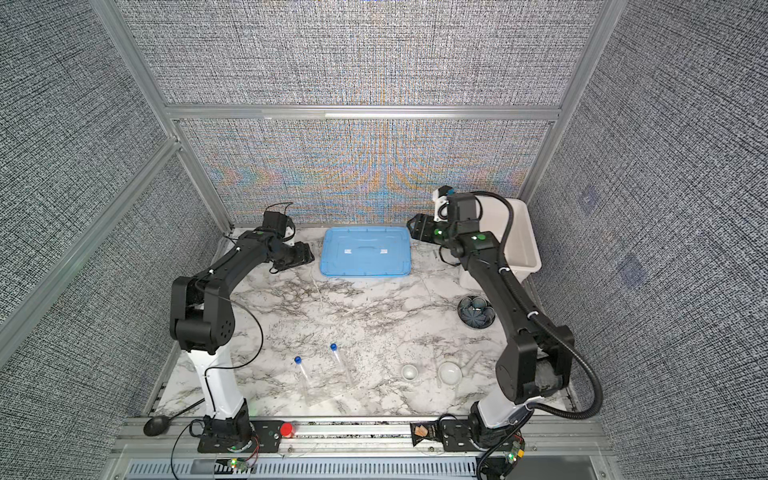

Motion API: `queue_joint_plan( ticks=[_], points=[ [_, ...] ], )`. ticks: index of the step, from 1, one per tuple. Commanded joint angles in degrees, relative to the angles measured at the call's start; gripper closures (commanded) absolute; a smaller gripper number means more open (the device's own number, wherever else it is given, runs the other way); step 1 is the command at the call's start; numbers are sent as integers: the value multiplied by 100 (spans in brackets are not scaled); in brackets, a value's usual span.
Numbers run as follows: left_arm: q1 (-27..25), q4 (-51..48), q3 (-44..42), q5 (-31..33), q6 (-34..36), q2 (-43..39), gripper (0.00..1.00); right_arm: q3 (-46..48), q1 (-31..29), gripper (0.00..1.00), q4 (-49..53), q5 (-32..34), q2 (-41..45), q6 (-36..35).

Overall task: Organize the chemistry lab equipment
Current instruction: 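Move the left gripper to the light-blue lid while the right gripper returns to the bin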

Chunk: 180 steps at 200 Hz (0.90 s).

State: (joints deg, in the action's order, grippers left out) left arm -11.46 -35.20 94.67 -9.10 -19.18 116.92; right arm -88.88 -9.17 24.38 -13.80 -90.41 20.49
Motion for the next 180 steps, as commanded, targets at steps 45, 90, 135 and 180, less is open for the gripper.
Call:
queue_joint_plan(
  ticks=[45, 90, 135, 180],
  points=[
    [-132, -120, 659, 464, 329, 932, 31, -486, 1007, 28, 1609, 745, -228, -661],
    [-135, -271, 1004, 361, 382, 1402, 31, -665, 1220, 28, 1704, 721, -398, -772],
    [-137, -641, 1615, 321, 188, 1953, 33, -782, 1282, 28, 1802, 637, -504, -833],
    [-137, -1216, 1515, 1462, -416, 1913, 45, -869, 1364, 28, 1907, 622, -742, -1070]
  ],
)
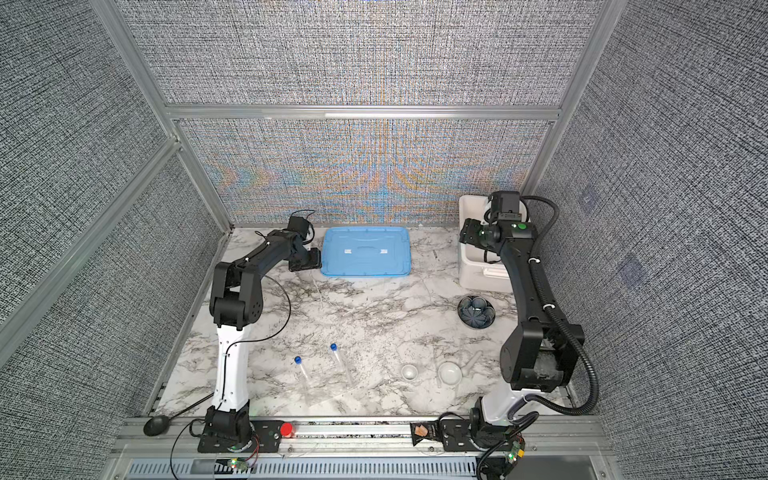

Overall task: Organize the chemistry lab equipment
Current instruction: 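Move the left gripper to the light-blue lid while the right gripper returns to the bin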

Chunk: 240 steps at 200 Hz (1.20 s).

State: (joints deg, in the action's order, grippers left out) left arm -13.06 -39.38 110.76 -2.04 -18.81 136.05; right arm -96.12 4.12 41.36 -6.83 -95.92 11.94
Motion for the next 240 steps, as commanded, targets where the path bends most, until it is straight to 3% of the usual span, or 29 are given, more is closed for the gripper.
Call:
queue_joint_plan(
  ticks=[1, 27, 65, 149, 174, 208, 240],
  points=[
    [18, -812, -96, 766, -464, 1, 45, -154, 36, 28, 220, -87, -208, -222],
    [30, -1252, -163, 1151, -817, -119, 47, -290, 13, 35, 338, -338, -490, -472],
    [145, -1229, -934, 1531, -1035, -677, 52, -741, -53, 40, 552, -519, -1008, -785],
    [1073, -612, -3413, 856, -1500, -2197, 52, -1615, -616, 60, 1359, 67, -1965, -1292],
    [1298, -531, -3570, 216, -1566, -2577, 47, -1472, -821, 56, 1260, 477, -1871, -1401],
    [1384, -768, -3376, -191, -1552, -2907, 42, -1343, -828, 50, 1060, 294, -1459, -1182],
    [1545, -743, -3291, -489, -1459, -3548, 42, -841, -708, 40, 387, 1083, -926, -844]
  ],
)
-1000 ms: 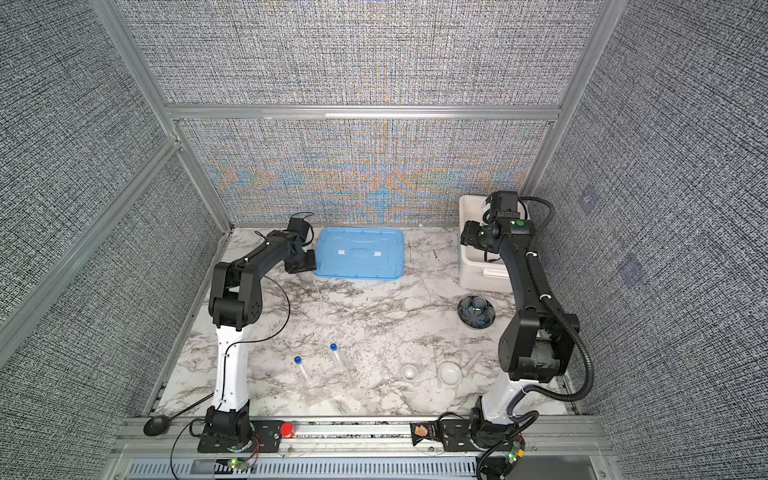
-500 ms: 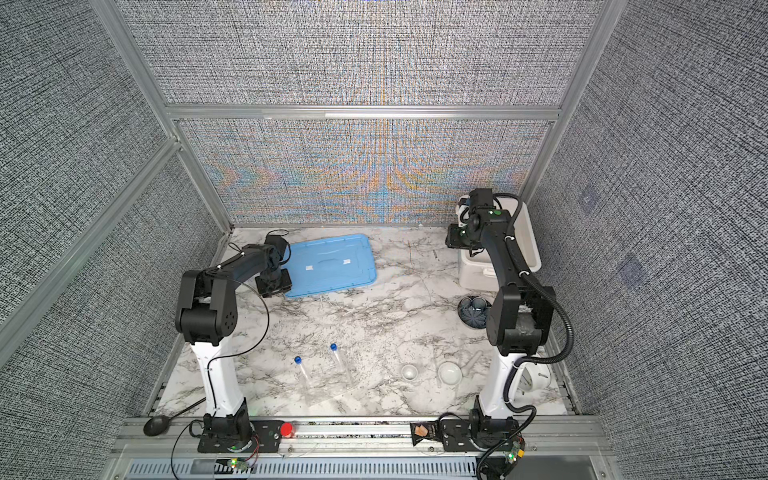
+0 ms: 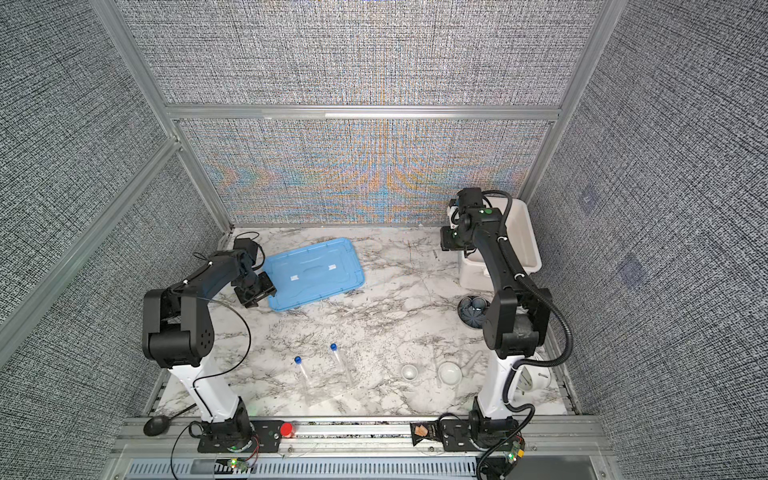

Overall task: Organize the chemistry lab equipment
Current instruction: 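Grip the white bin wall with the right gripper and drag it toward the lid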

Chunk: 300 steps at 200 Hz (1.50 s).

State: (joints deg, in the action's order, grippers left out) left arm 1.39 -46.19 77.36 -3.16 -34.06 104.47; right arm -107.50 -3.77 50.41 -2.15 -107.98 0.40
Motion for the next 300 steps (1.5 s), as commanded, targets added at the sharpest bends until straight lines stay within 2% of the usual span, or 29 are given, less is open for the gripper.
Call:
queue_joint_plan(
  ticks=[1, 21, 57, 107, 151, 175, 225, 300],
  points=[
    [108, -54, 50, -387, 67, -413, 42, 321, 84, 40, -538, 635, 293, 315],
    [178, 35, 140, -605, 168, -792, 42, 450, 222, 37, -674, 702, 294, 359],
    [183, 12, 321, -655, 391, -1011, 41, -231, 235, 38, 35, 532, -439, 223],
    [191, 35, 139, -773, 409, -1004, 41, -836, 137, 55, 575, 318, -996, -175],
    [195, 122, 6, -858, 392, -965, 40, -763, -157, 72, 671, 268, -889, -686],
    [196, 172, 42, -976, 387, -912, 40, -594, -351, 78, 594, 154, -792, -896],
    [195, 141, 159, -1098, 433, -813, 40, -216, -857, 80, 606, -301, -474, -848],
    [224, 170, 208, -1283, 444, -657, 40, 451, -1873, 80, 542, -573, 238, -686]
  ],
)
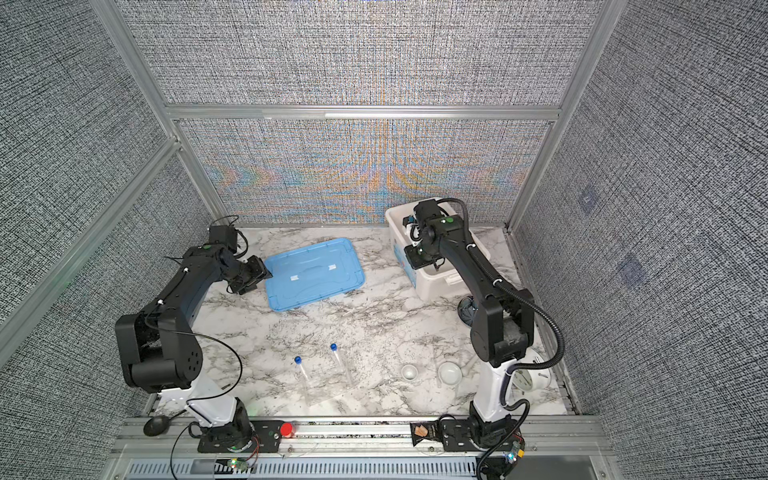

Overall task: Organize the chemistry lab equipment
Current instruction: 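Grip the white bin wall with the right gripper and drag it toward the lid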

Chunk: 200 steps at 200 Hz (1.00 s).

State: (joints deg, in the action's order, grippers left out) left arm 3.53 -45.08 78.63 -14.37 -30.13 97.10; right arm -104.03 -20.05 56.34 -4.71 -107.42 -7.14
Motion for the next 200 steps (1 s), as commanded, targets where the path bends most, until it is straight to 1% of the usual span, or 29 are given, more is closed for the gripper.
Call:
queue_joint_plan(
  ticks=[1, 30, 51, 69, 91, 102, 125, 148, 172, 200],
  points=[
    [8, 60, 86, -175, 51, 89, 40, 112, -262, 80, -52, -323, 188, 70],
    [7, 213, 82, -294, -9, 206, 40, 249, -619, 81, -266, -540, 269, 190],
    [10, 258, 133, -510, -46, 305, 40, 270, -864, 82, -360, -489, 203, 414],
    [7, 294, 122, -525, -41, 326, 40, 286, -1019, 83, -414, -202, 130, 561],
    [7, 264, 130, -558, -31, 347, 40, 149, -1062, 84, -301, 286, 39, 792],
    [12, 250, 141, -615, -2, 368, 41, 140, -1069, 84, -348, 353, 32, 845],
    [8, 237, 120, -550, 22, 372, 40, 75, -1105, 84, -413, 8, -54, 743],
    [10, 197, 133, -589, 45, 367, 40, 41, -1320, 85, -476, -301, -126, 691],
    [30, 175, 108, -444, 104, 333, 40, -50, -1541, 85, -486, -344, -246, 600],
    [51, 121, 200, -566, 121, 393, 40, -163, -1706, 85, -456, -322, -284, 626]
  ],
)
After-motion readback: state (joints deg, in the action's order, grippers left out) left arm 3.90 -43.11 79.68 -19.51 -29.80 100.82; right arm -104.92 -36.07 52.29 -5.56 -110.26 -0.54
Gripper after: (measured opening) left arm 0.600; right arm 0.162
